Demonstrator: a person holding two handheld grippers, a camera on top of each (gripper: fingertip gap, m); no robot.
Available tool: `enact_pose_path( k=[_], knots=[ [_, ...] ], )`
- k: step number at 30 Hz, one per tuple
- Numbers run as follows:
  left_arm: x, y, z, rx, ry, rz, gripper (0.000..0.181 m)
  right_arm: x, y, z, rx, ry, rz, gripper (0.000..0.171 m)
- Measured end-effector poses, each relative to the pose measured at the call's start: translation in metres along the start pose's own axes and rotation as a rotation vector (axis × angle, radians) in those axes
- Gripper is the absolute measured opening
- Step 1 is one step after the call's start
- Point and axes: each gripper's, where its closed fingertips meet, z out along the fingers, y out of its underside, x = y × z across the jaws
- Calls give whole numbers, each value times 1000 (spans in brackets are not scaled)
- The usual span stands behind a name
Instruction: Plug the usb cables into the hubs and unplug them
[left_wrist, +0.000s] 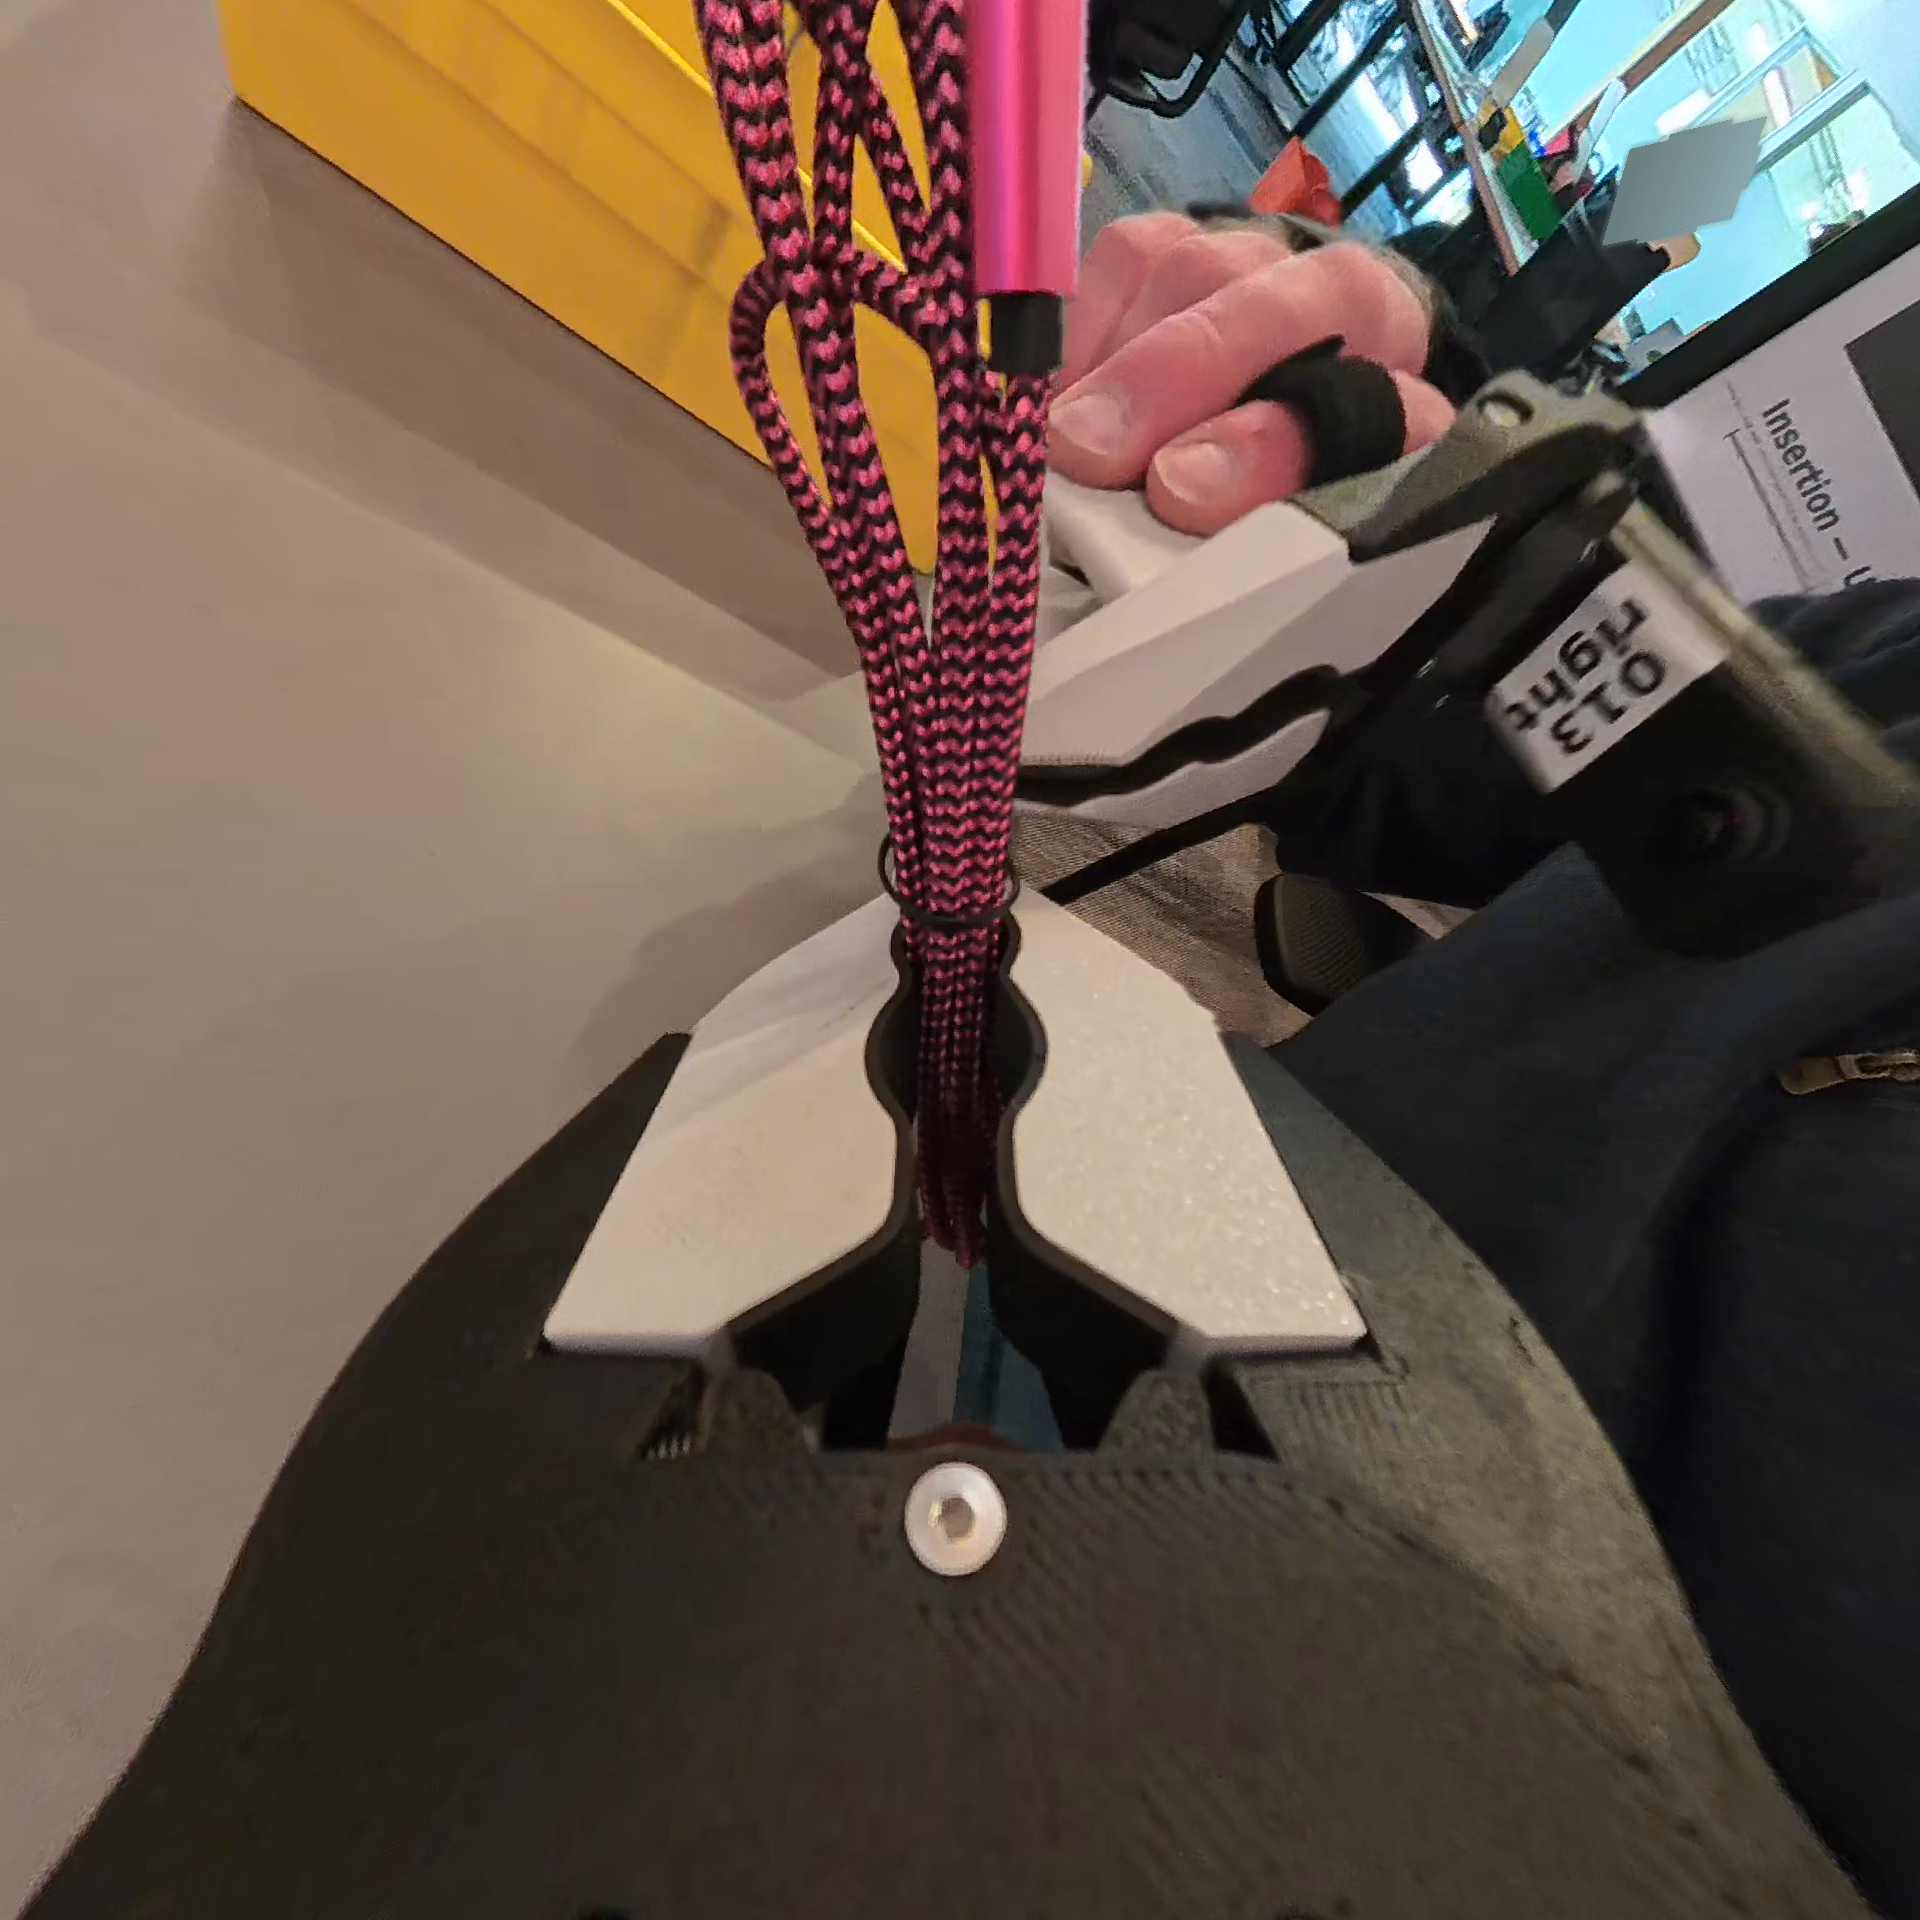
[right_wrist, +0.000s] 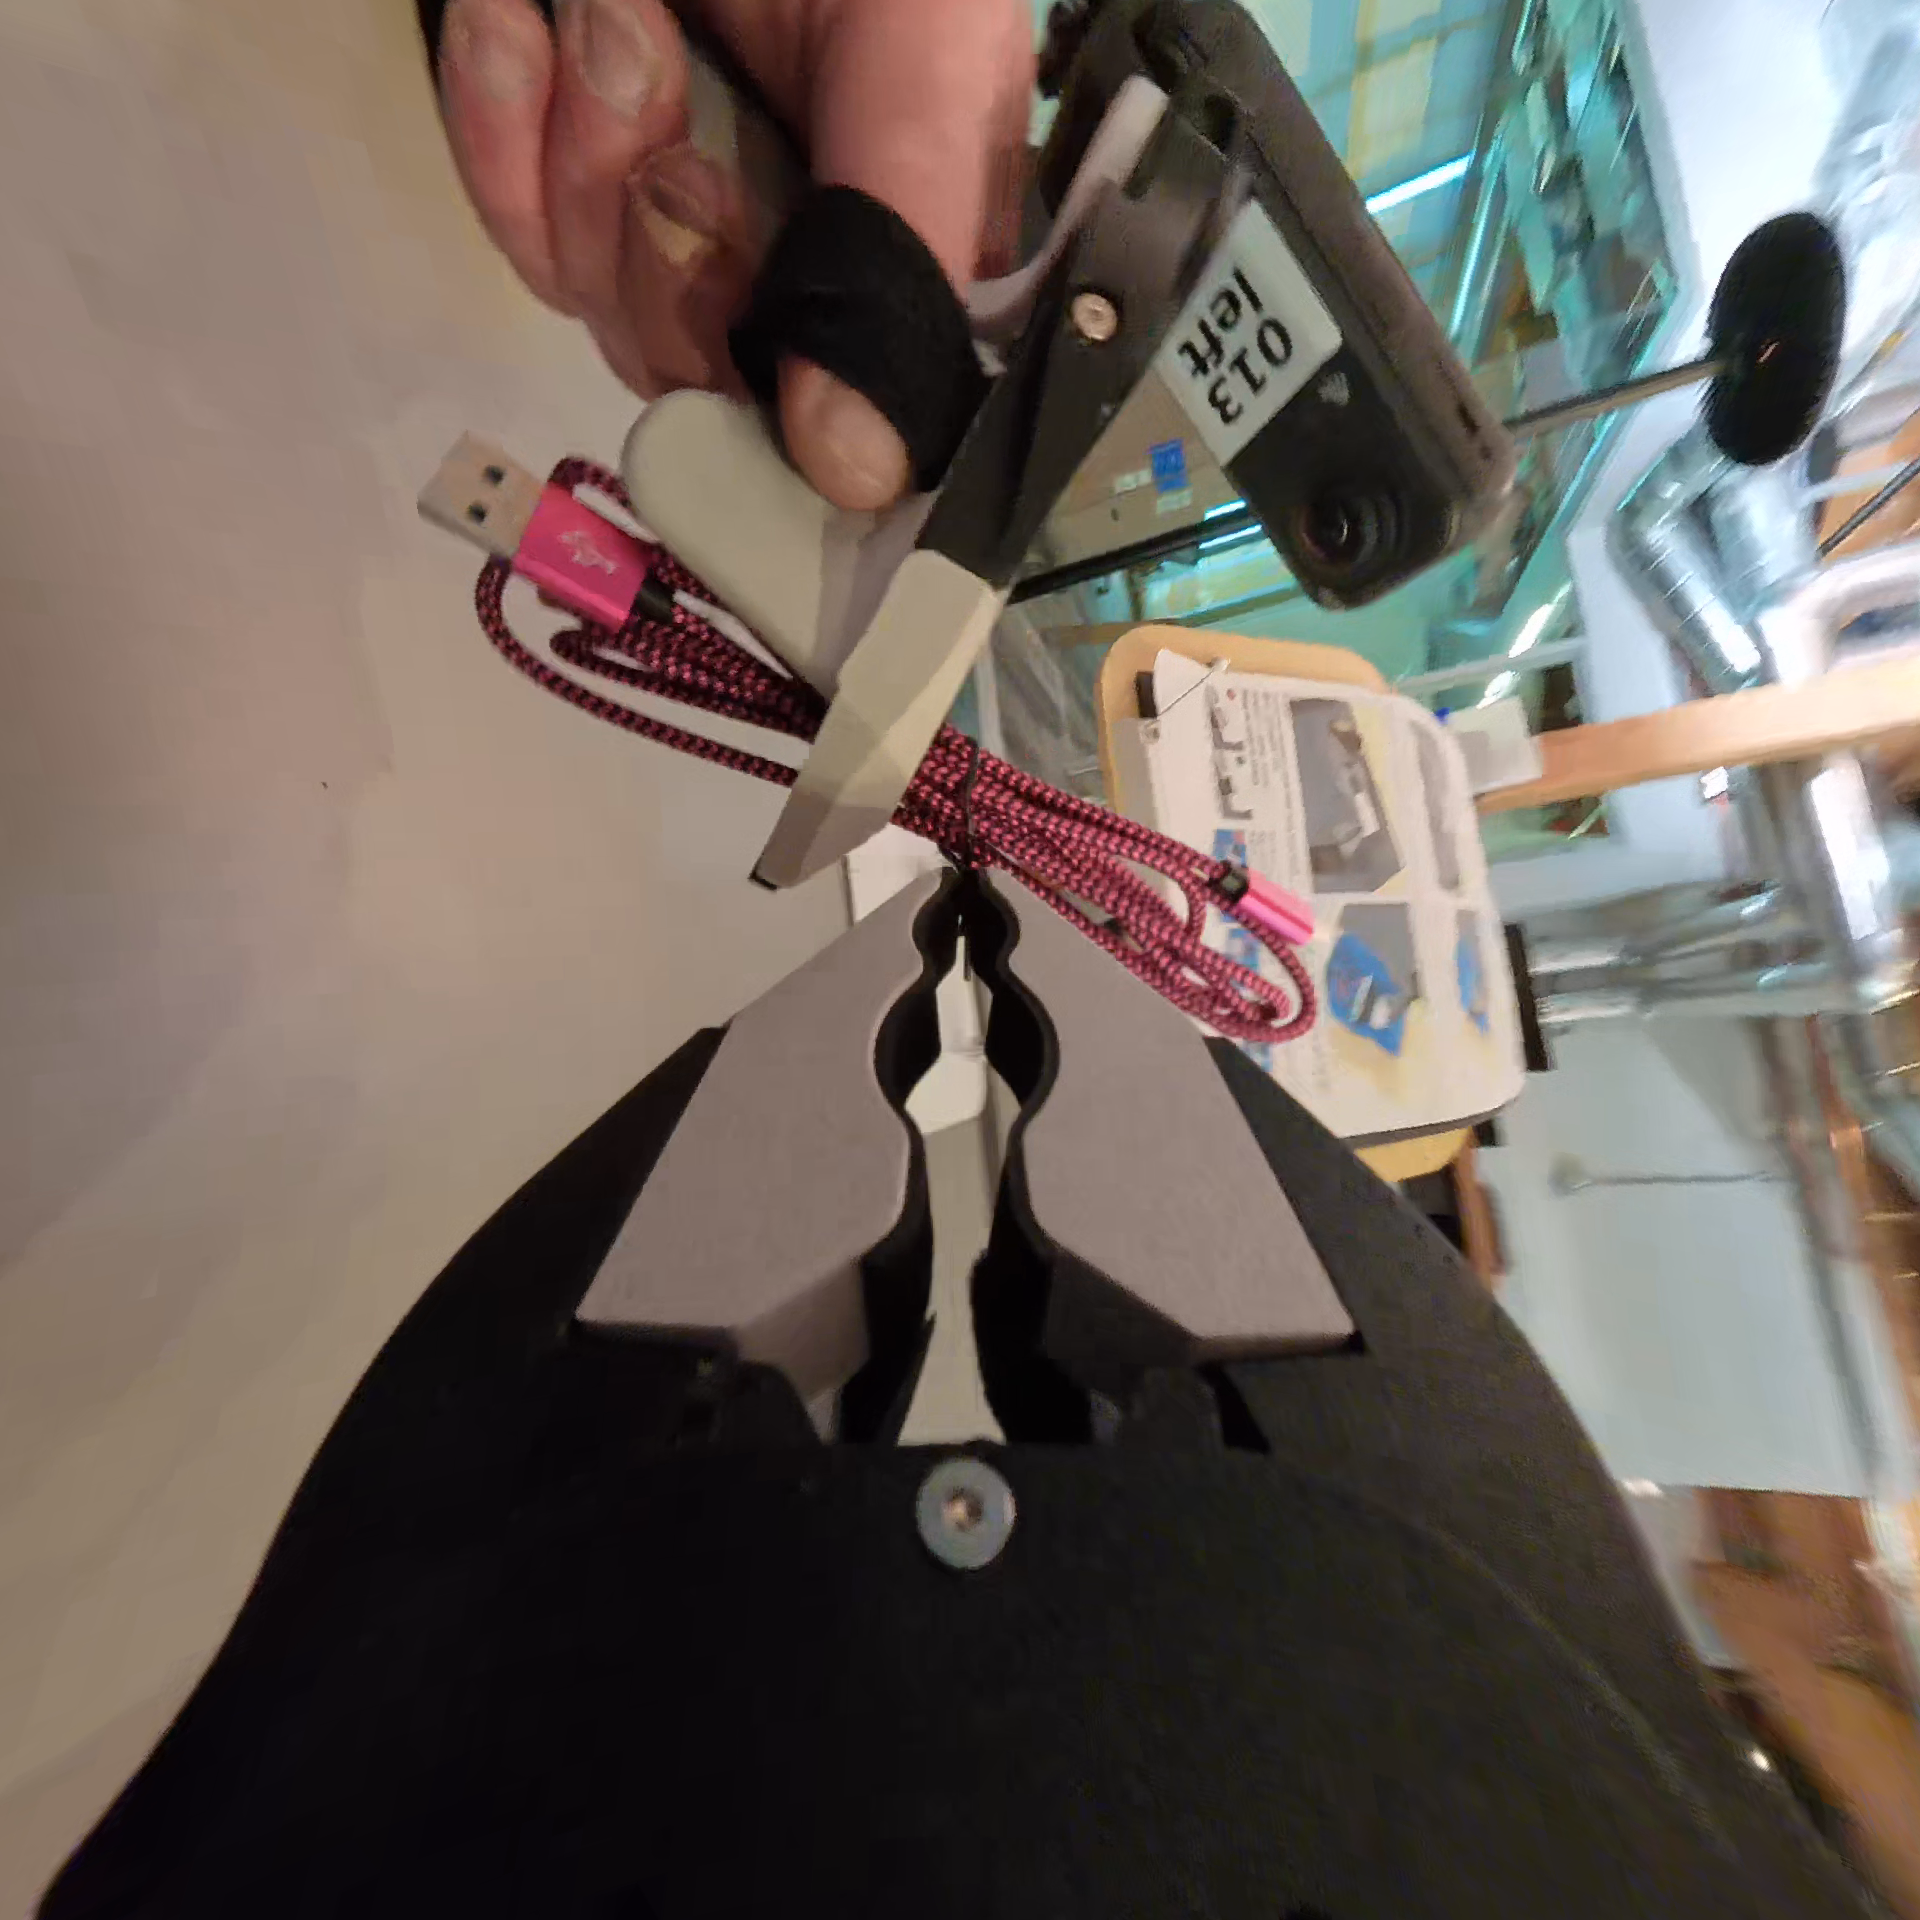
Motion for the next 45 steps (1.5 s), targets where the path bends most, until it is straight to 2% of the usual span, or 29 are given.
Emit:
enact_pose_path(
  k=[3, 10, 15, 17, 19, 21, 23, 24, 26, 28, 30, 32, 34, 38, 45],
  knots=[
    [-3, -2, 0, -4, -49, 51, 8, 2, 2, 0, 24, -52, 201, 0],
    [-11, -7, -3, -38, -240, 341, 8, 3, -2, -6, 297, -346, 1034, 0],
    [-23, -23, -14, -64, -576, 879, 8, 5, -9, -14, 584, -663, 1612, 0],
    [-17, -30, -19, -67, -688, 1135, 7, 7, -17, -21, 725, -776, 1755, 0],
    [-13, -31, -21, -105, -747, 1286, 7, 3, -26, -27, 801, -843, 1805, 0],
    [-10, -27, -20, -106, -715, 1256, 7, 1, -31, -28, 850, -826, 1783, 0],
    [-14, -24, -20, -66, -644, 1057, 7, 2, -24, -22, 830, -701, 1706, 3],
    [-15, -25, -21, -35, -606, 962, 7, 5, -18, -19, 790, -614, 1642, 19],
    [-20, -22, -22, -18, -519, 743, 7, 4, -10, -13, 626, -452, 1387, 28],
    [-17, -24, -24, 33, -420, 580, 7, 5, -6, -12, 460, -280, 1033, 30],
    [-12, -25, -23, 66, -296, 400, 7, 10, -9, -13, 334, -136, 683, 29],
    [-10, -22, -20, 65, -212, 274, 7, 15, -11, -13, 217, -19, 385, 21],
    [-9, -18, -17, 54, -161, 173, 7, 17, -18, -12, 164, 36, 199, 20],
    [-2, -11, -9, 26, -65, 64, 7, 17, -11, -5, 49, 75, -27, 12],
    [6, -12, -8, 43, 46, -36, 7, 11, -4, -1, 15, 80, -173, 7]
  ],
)
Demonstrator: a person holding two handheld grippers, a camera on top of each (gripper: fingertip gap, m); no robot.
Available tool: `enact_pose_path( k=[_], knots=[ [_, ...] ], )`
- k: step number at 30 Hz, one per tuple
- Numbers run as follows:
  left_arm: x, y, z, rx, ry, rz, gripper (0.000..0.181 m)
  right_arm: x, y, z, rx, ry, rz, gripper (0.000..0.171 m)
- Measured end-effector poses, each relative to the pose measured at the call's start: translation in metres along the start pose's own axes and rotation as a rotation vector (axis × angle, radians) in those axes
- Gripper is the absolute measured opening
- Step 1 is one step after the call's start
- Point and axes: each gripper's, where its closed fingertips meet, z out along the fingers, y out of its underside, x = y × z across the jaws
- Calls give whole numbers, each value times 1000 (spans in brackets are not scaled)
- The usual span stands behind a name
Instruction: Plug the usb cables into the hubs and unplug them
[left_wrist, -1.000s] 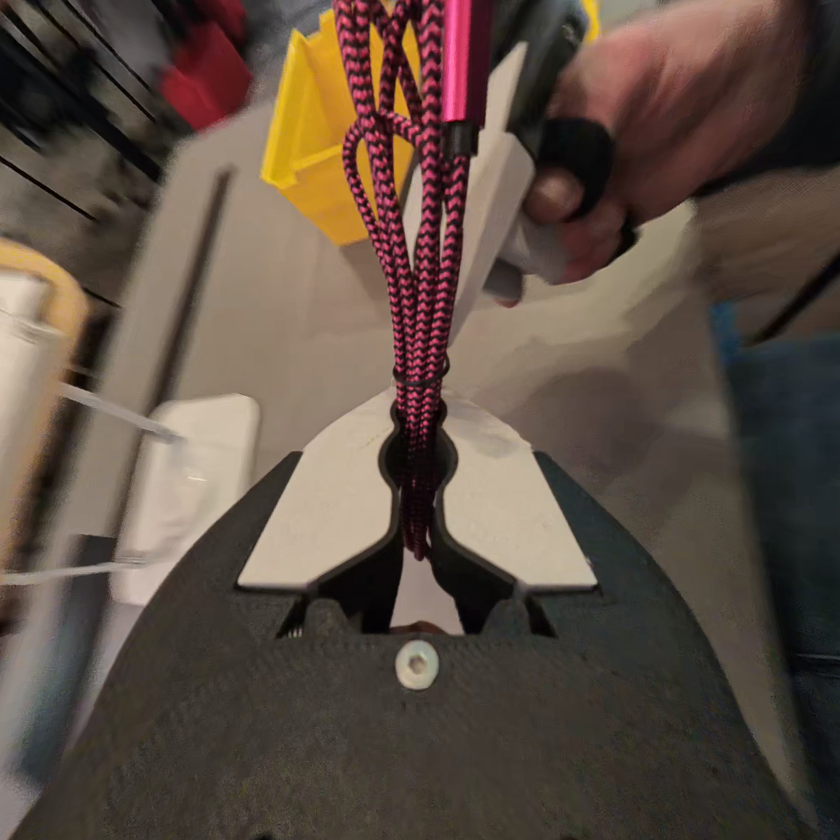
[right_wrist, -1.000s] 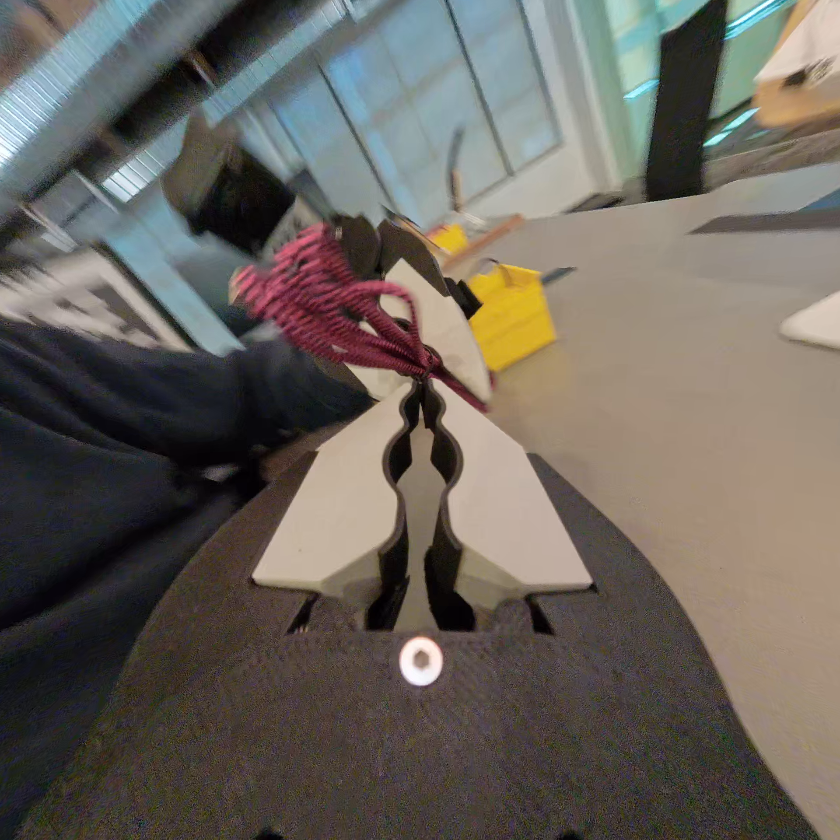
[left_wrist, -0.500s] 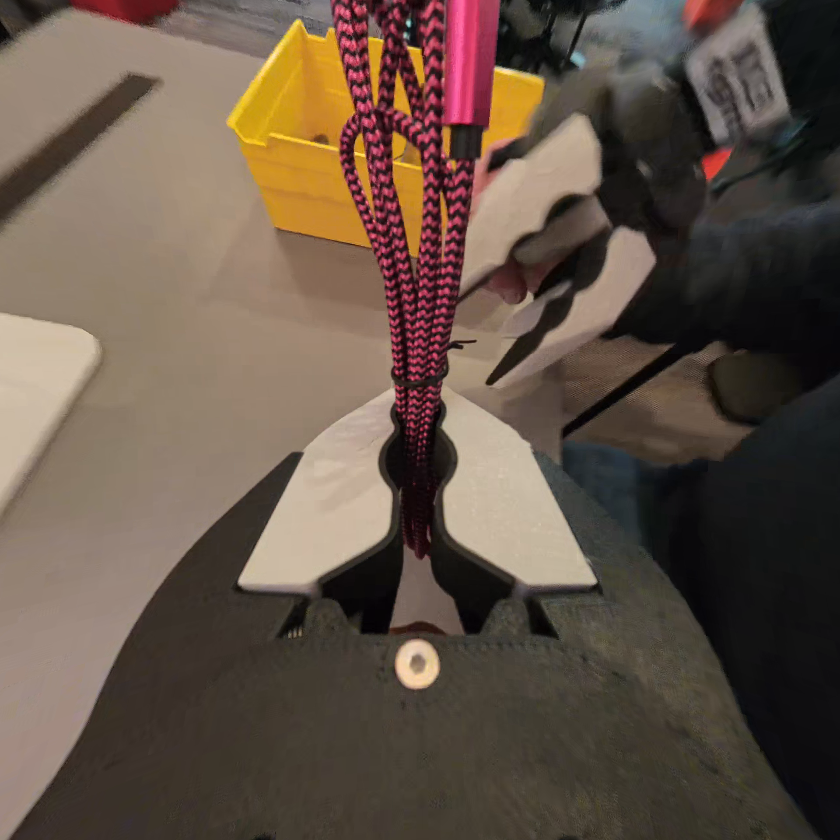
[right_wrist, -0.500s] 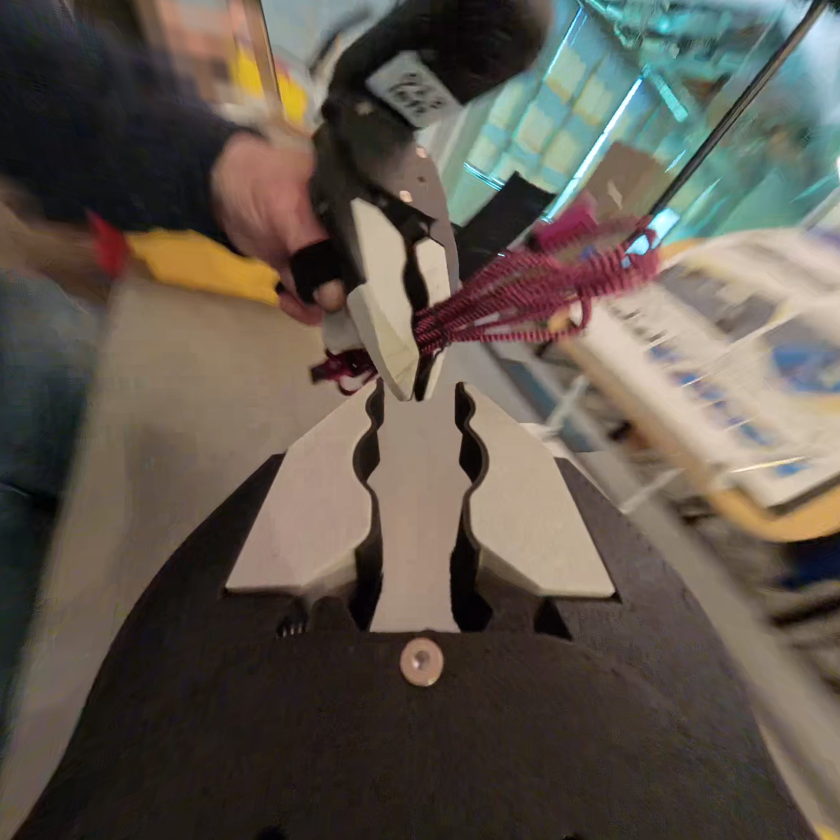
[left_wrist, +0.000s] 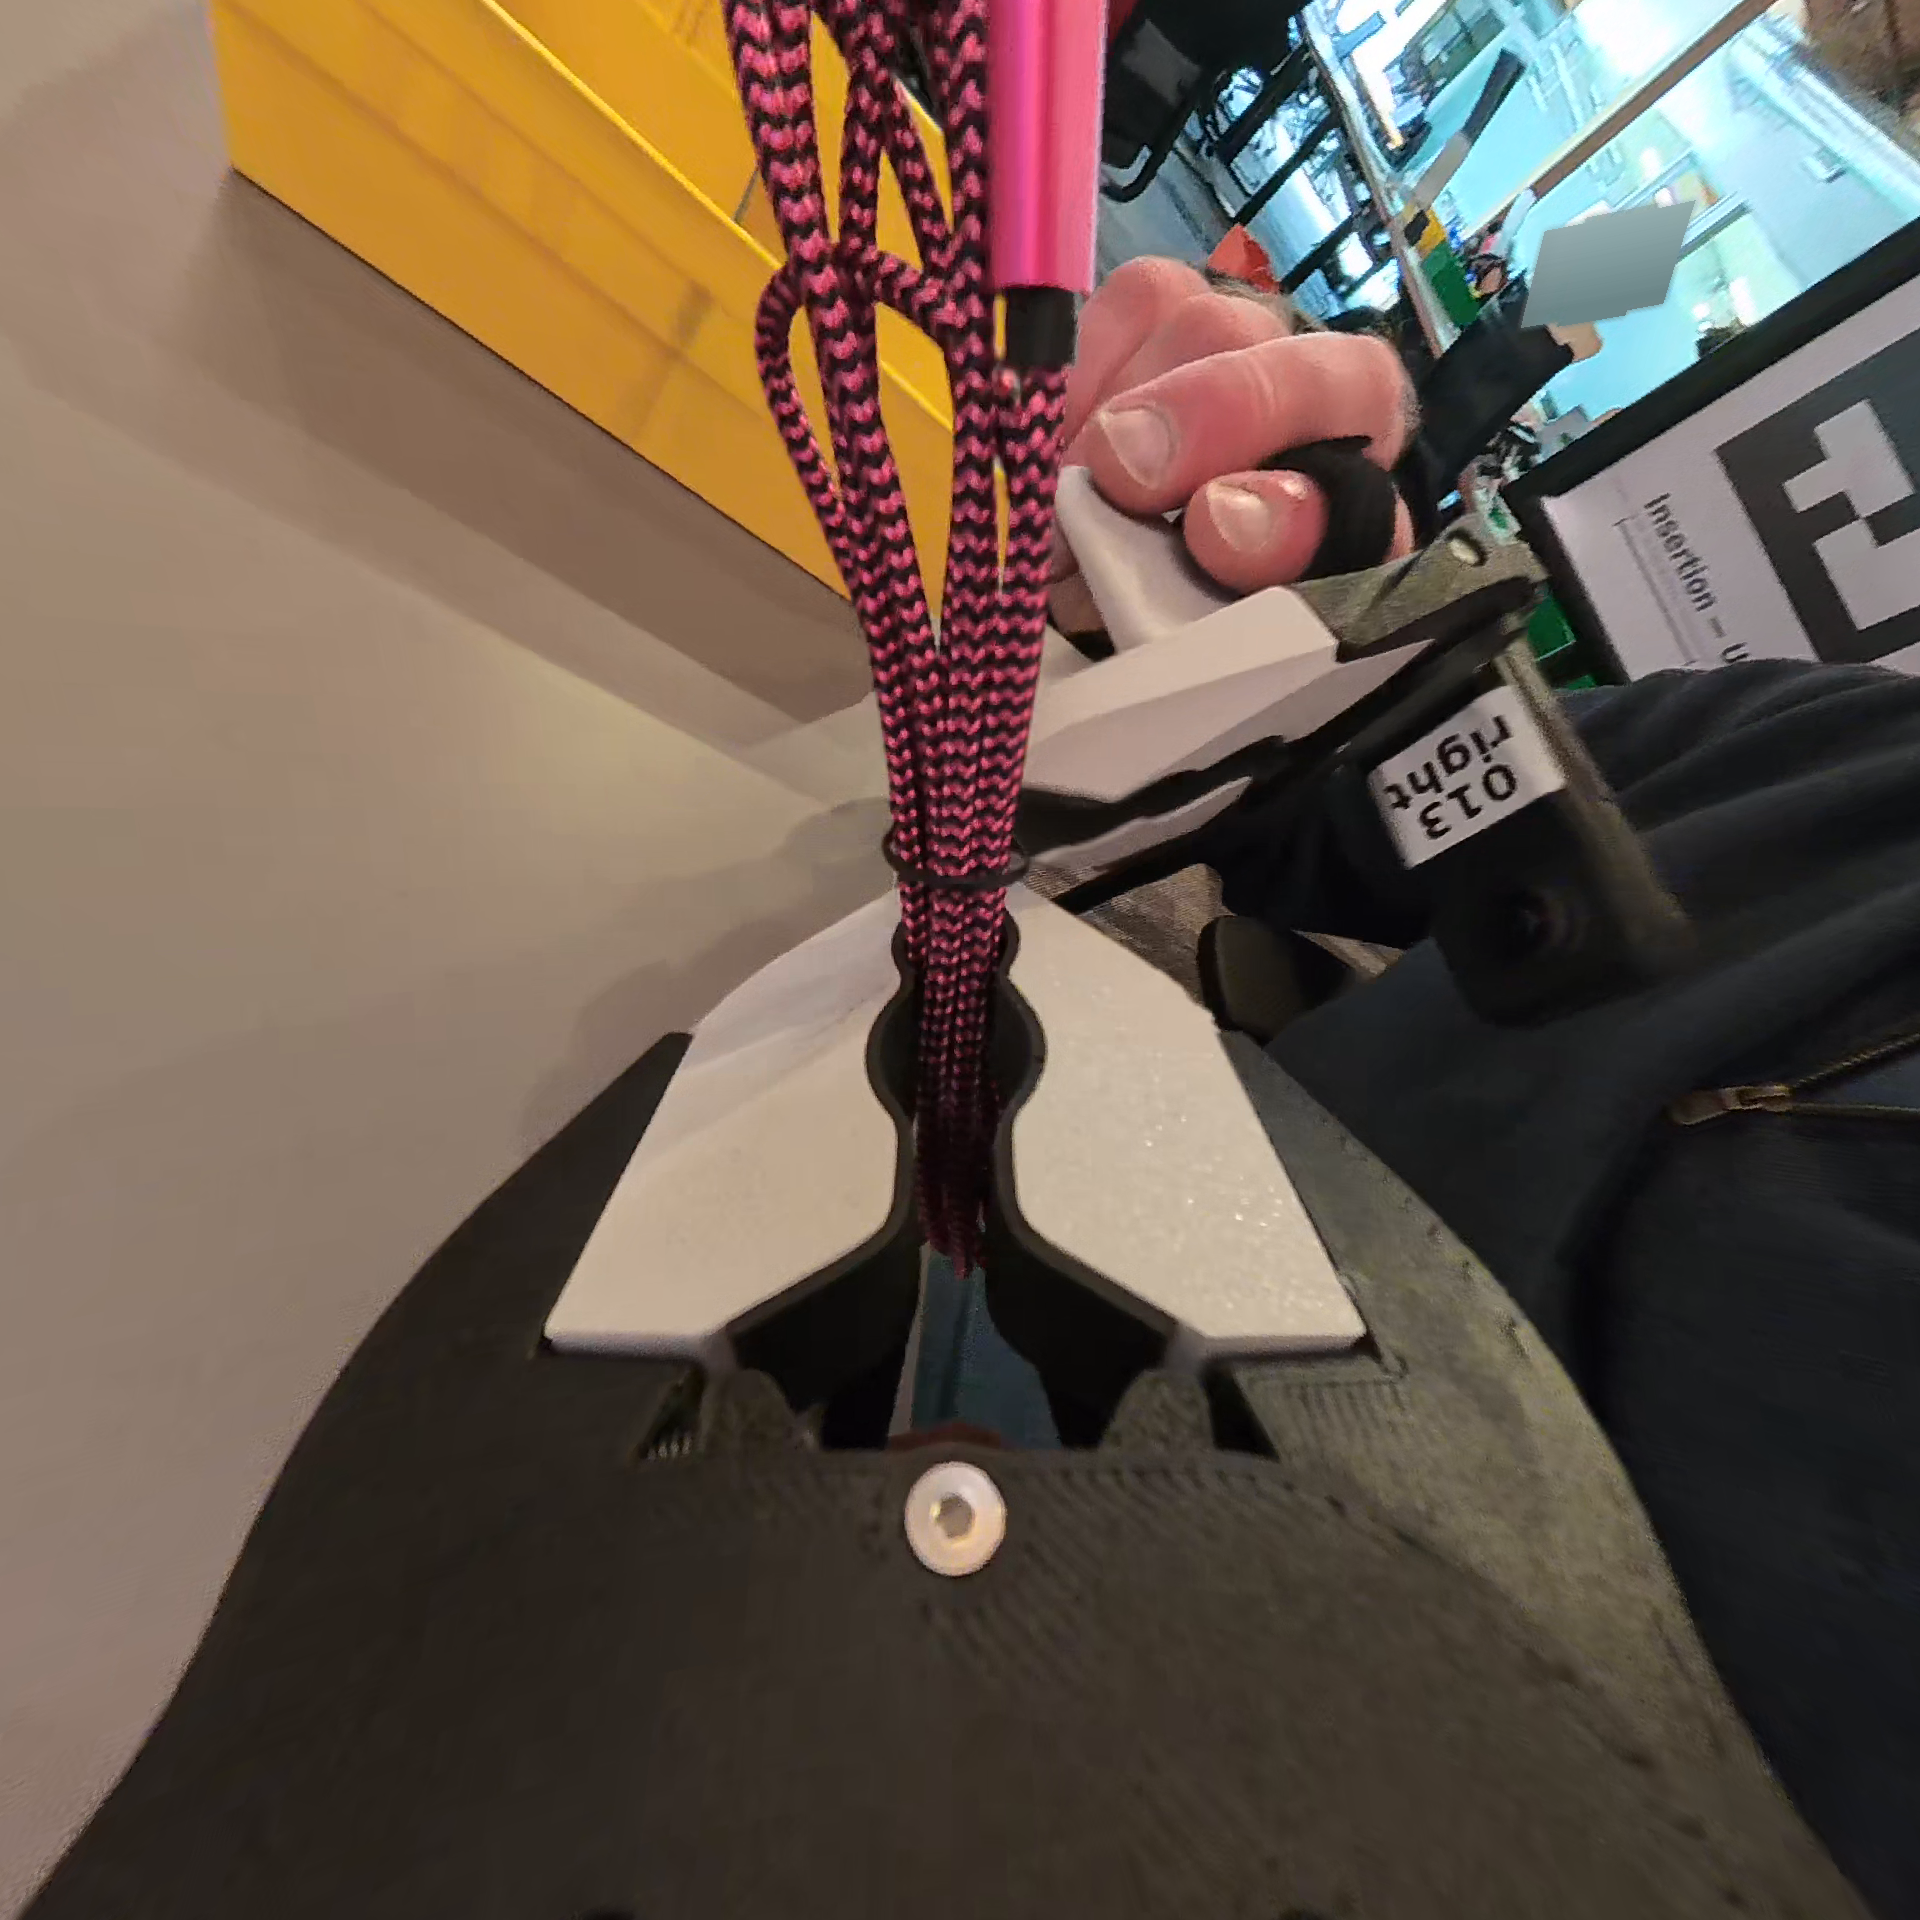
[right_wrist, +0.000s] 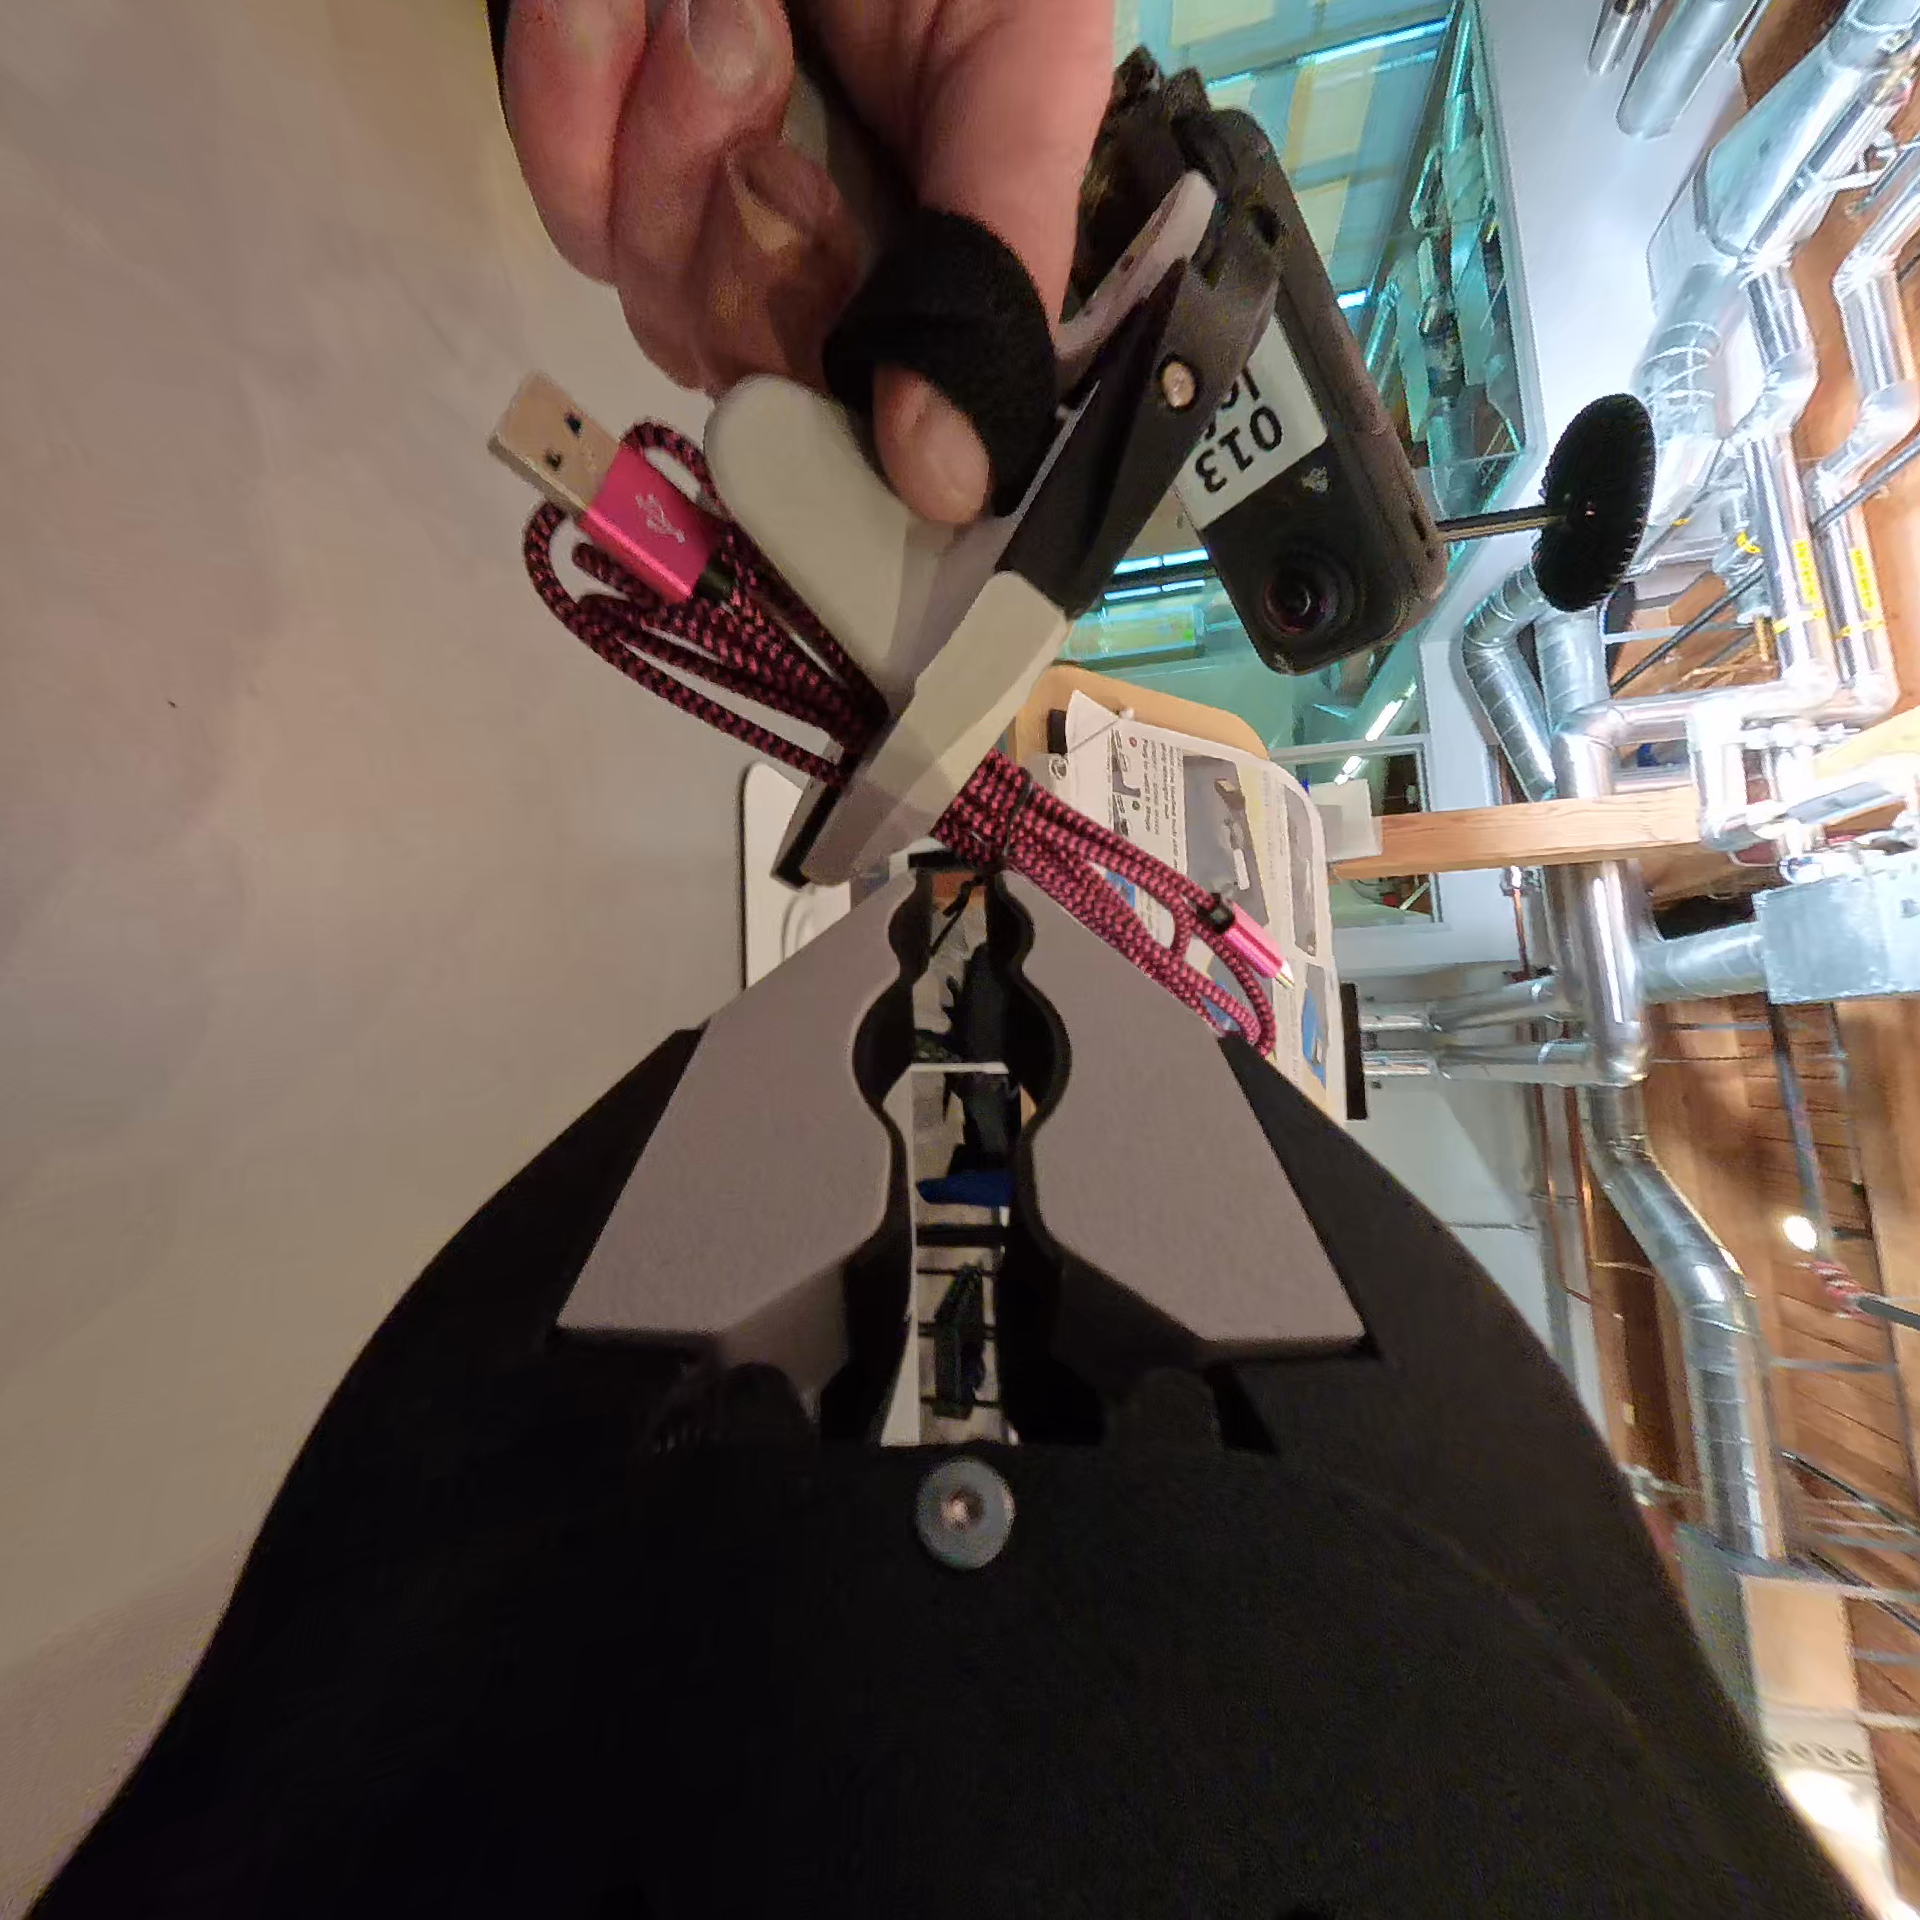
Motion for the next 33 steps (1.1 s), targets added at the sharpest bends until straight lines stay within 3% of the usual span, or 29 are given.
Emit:
enact_pose_path(
  k=[6, 13, 33],
  knots=[
    [3, 1, 4, -6, 30, -31, 7, -2, 3, 0, -11, 28, -34, 2],
    [5, -1, 7, -2, 54, -57, 7, -3, 5, -4, -23, 62, -48, 13],
    [11, 1, 14, -33, 126, -107, 7, -3, -1, -16, 27, 78, -217, 5]
  ],
)
